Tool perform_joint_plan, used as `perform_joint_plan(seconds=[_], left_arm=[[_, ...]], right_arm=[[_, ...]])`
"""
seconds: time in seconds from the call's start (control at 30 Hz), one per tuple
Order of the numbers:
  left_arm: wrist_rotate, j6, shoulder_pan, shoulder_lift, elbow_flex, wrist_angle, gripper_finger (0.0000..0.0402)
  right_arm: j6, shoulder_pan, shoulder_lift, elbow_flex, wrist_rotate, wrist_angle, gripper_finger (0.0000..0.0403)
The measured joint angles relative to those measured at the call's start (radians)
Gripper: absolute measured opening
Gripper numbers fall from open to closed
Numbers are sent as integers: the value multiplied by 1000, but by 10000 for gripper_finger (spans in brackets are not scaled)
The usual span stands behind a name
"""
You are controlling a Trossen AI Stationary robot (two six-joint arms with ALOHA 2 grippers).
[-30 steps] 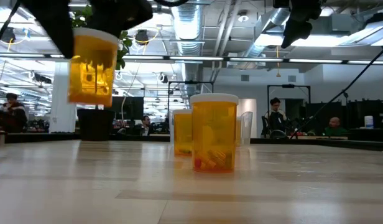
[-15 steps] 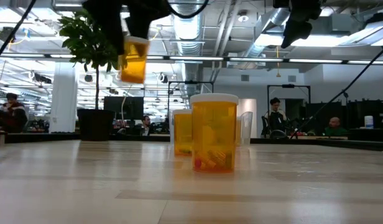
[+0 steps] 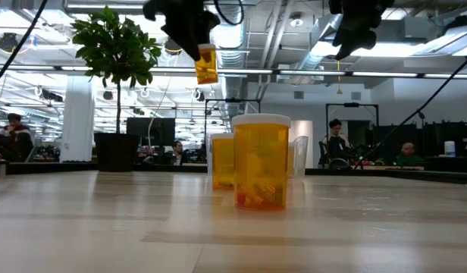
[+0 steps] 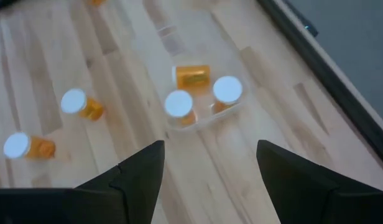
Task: Pick and place pill bottles into a basket
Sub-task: Put the orange pill bottle into the transparent bin
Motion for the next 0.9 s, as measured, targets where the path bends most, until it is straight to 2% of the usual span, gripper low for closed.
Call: perform_joint_plan(seconds=[0.2, 0.43, 0.7, 0.9], left_arm=[[95, 144, 140, 30, -1, 62, 199], [237, 191, 254, 127, -1, 157, 199], [313, 203, 273, 245, -1, 154, 199], [318, 205, 260, 319, -2, 152, 199]], right_arm=[[8, -69, 0, 0, 1, 15, 249], [28, -147, 0, 0, 1, 62, 249], [27, -194, 44, 0, 1, 65, 249], [5, -182, 107, 0, -1, 63, 249]])
